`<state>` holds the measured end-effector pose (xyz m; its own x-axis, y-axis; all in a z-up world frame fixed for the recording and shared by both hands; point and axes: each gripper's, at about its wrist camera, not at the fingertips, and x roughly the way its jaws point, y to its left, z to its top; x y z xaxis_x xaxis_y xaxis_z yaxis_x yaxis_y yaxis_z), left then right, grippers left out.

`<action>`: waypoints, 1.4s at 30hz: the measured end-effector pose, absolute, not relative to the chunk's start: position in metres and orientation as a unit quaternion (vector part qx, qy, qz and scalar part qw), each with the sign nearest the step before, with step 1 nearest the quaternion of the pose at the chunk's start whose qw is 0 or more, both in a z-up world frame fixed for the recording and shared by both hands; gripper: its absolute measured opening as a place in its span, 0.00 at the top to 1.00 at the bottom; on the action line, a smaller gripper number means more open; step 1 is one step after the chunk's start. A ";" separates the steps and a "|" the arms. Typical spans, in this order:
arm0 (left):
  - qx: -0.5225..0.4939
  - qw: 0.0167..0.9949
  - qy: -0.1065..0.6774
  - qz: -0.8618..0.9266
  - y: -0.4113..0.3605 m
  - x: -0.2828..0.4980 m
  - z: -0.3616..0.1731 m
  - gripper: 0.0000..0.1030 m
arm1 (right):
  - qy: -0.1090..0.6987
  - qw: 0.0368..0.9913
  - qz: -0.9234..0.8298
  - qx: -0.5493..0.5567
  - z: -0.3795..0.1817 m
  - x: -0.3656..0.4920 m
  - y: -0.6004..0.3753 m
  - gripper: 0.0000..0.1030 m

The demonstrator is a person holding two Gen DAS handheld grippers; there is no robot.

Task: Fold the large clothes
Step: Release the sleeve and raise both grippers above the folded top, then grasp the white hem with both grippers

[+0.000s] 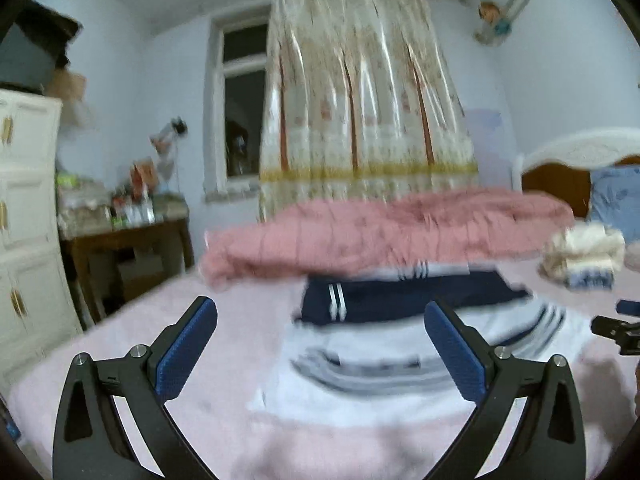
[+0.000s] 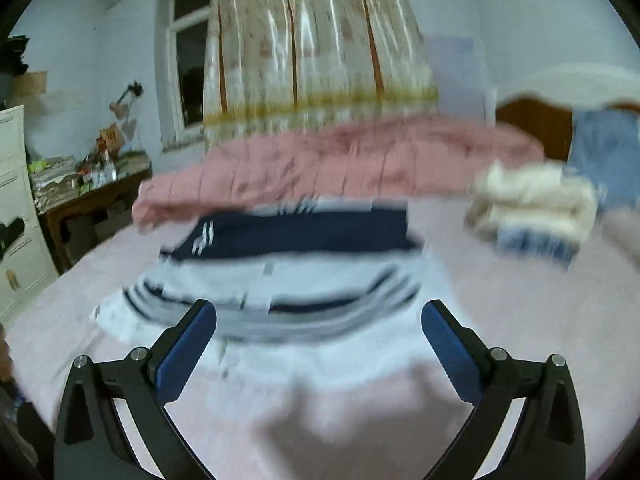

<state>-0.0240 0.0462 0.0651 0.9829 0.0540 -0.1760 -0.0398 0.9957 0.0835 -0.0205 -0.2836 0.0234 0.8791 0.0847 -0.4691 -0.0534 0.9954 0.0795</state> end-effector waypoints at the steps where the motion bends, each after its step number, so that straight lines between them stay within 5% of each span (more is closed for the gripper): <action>1: 0.048 0.993 0.108 0.023 0.044 -0.021 0.054 0.00 | 0.258 0.966 0.029 0.016 0.016 -0.017 -0.281 0.00; 9: 0.133 0.934 0.319 -0.088 0.023 0.031 -0.030 0.00 | 0.378 0.916 -0.005 -0.135 -0.050 0.002 -0.266 0.00; 20: 0.156 0.914 0.373 -0.013 0.026 0.100 -0.063 0.00 | 0.394 0.903 -0.022 -0.167 -0.056 0.072 -0.272 0.00; 26: 0.253 0.894 0.368 -0.027 0.019 0.125 -0.065 0.04 | 0.376 0.894 0.009 -0.242 -0.056 0.080 -0.267 0.05; 32: 0.201 0.898 0.387 -0.057 0.043 0.146 -0.068 0.35 | 0.387 0.901 0.038 -0.193 -0.050 0.087 -0.295 0.17; 34: 0.198 0.901 0.380 -0.064 0.044 0.143 -0.066 0.60 | 0.390 0.904 0.053 -0.166 -0.050 0.090 -0.304 0.21; 37: 0.215 0.906 0.358 -0.067 0.037 0.134 -0.063 0.77 | 0.388 0.905 0.043 -0.167 -0.048 0.090 -0.305 0.51; 39: 0.221 0.909 0.347 -0.066 0.034 0.130 -0.057 0.80 | 0.383 0.910 0.039 -0.155 -0.040 0.089 -0.306 0.68; 42: 0.208 0.909 0.354 -0.071 0.035 0.140 -0.041 0.80 | 0.375 0.919 0.046 -0.115 -0.016 0.097 -0.313 0.72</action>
<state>0.1404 0.0355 -0.0407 0.7386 0.0188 -0.6739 0.2767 0.9030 0.3285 0.0965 -0.3125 -0.0161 0.7146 -0.0016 -0.6995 -0.1714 0.9691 -0.1773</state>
